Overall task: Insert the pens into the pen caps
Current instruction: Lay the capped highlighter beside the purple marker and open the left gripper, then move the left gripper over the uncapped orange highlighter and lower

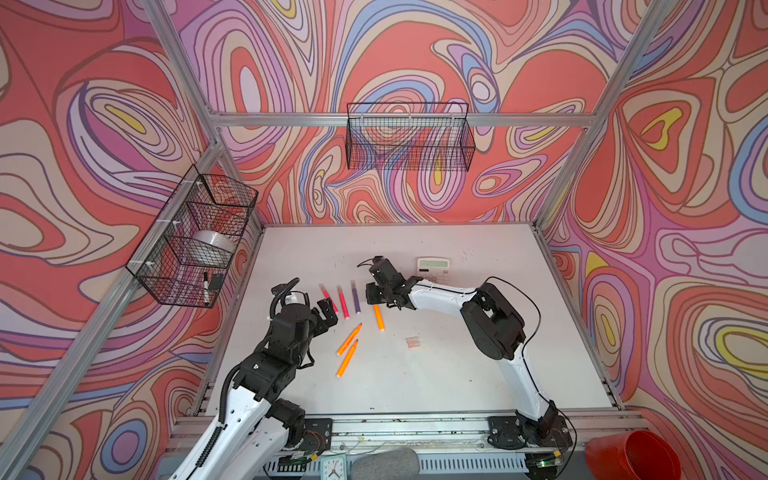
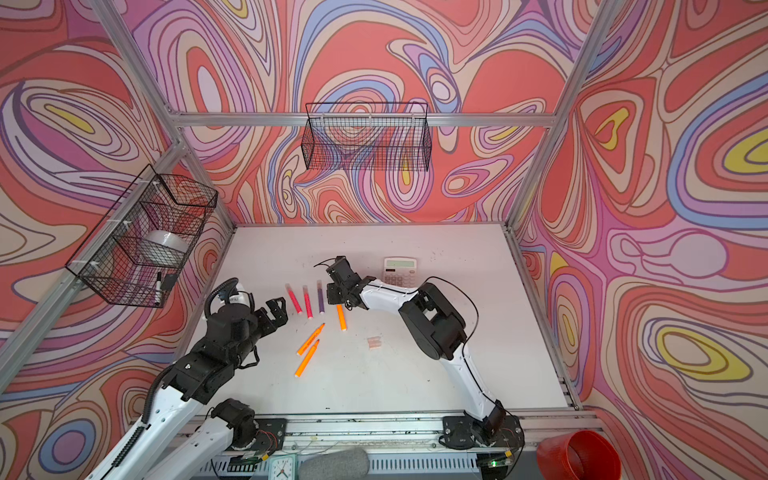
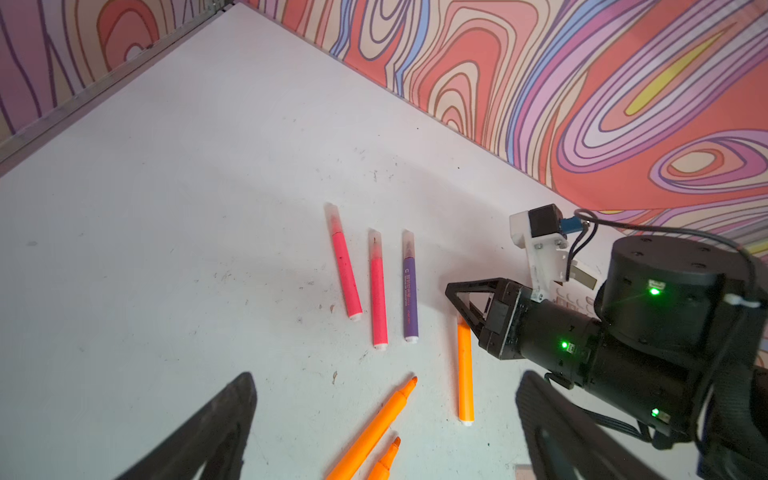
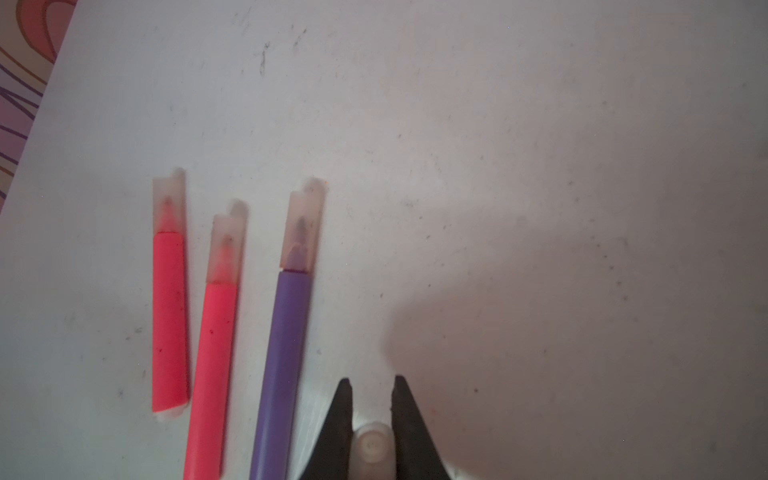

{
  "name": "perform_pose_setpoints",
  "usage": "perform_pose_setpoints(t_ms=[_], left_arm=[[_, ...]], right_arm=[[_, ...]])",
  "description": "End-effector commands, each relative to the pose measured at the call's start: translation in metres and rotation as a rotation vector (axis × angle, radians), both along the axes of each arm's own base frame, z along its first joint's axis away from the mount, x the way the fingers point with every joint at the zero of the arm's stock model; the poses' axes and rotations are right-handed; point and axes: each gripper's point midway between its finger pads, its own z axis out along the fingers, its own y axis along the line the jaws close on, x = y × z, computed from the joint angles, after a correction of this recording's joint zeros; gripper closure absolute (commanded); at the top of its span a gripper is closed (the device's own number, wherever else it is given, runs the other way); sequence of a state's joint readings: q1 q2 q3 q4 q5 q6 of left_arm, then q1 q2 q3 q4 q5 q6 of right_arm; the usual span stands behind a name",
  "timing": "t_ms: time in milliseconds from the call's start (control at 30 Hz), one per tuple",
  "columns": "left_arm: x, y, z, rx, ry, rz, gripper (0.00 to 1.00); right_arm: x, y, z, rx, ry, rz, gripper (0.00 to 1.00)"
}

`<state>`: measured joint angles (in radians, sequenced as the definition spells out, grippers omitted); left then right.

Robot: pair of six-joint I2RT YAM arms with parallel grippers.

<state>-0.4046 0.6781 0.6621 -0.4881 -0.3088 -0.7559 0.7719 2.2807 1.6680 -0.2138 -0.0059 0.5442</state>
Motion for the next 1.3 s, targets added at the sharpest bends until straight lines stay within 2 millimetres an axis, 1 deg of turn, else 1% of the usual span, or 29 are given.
perform_pose_setpoints(t_ms=[0,167,300,400,433,500,567,633,700,800,833,867,967,1033,1100,1167,1200,1267], left_arm=[[-0.015,0.017,-0.027,0.007,0.163,0.118,0.0],[-0.016,0.011,-0.028,0.007,0.253,0.108,0.0],[-0.011,-0.004,-0.028,0.019,0.242,-0.002,0.0],[-0.013,-0.002,-0.032,0.028,0.231,-0.008,0.01],[-0.014,-0.006,-0.034,0.035,0.227,-0.041,0.01],[-0.017,-0.018,-0.041,0.019,0.223,-0.13,0.0],[-0.022,-0.036,-0.048,-0.017,0.227,-0.247,0.02],[-0.028,-0.048,-0.057,-0.045,0.252,-0.316,0.02],[-0.034,-0.055,-0.069,-0.055,0.289,-0.359,0.01],[-0.038,-0.058,-0.09,-0.05,0.348,-0.38,0.1],[-0.04,-0.058,-0.096,-0.043,0.377,-0.379,0.11],[-0.042,-0.059,-0.101,-0.028,0.4,-0.383,0.11],[-0.046,-0.059,-0.107,0.046,0.456,-0.379,0.12],[-0.05,-0.062,-0.105,0.107,0.48,-0.381,0.12],[-0.054,-0.067,-0.098,0.154,0.49,-0.402,0.12],[-0.059,-0.071,-0.088,0.207,0.497,-0.443,0.14],[-0.061,-0.069,-0.087,0.242,0.497,-0.434,0.14],[-0.068,-0.076,-0.096,0.271,0.494,-0.474,0.15]], right_arm=[[0.01,0.003,-0.009,0.023,0.027,-0.005,1.0],[0.022,0.014,-0.016,0.088,0.043,-0.052,1.0],[0.032,0.018,-0.019,0.142,0.041,-0.121,1.0],[0.041,0.019,-0.018,0.175,0.032,-0.162,1.0],[0.043,0.02,-0.018,0.183,0.033,-0.179,1.0],[0.046,0.021,-0.017,0.2,0.03,-0.203,1.0],[0.049,0.022,-0.014,0.224,0.024,-0.216,1.0],[0.05,0.025,-0.009,0.245,0.015,-0.21,0.87],[0.05,0.027,-0.004,0.259,0.009,-0.202,0.73],[0.048,0.026,0.009,0.27,-0.014,-0.184,0.58],[0.047,0.026,0.013,0.274,-0.017,-0.172,0.51],[0.045,0.026,0.019,0.274,-0.026,-0.161,0.47],[0.038,0.019,0.035,0.271,-0.053,-0.146,0.42],[0.032,0.009,0.044,0.259,-0.067,-0.148,0.41],[0.023,-0.001,0.056,0.247,-0.085,-0.147,0.41],[0.012,-0.015,0.069,0.232,-0.106,-0.141,0.44],[0.007,-0.021,0.075,0.231,-0.116,-0.141,0.45],[-0.009,-0.039,0.083,0.219,-0.133,-0.147,0.45]])
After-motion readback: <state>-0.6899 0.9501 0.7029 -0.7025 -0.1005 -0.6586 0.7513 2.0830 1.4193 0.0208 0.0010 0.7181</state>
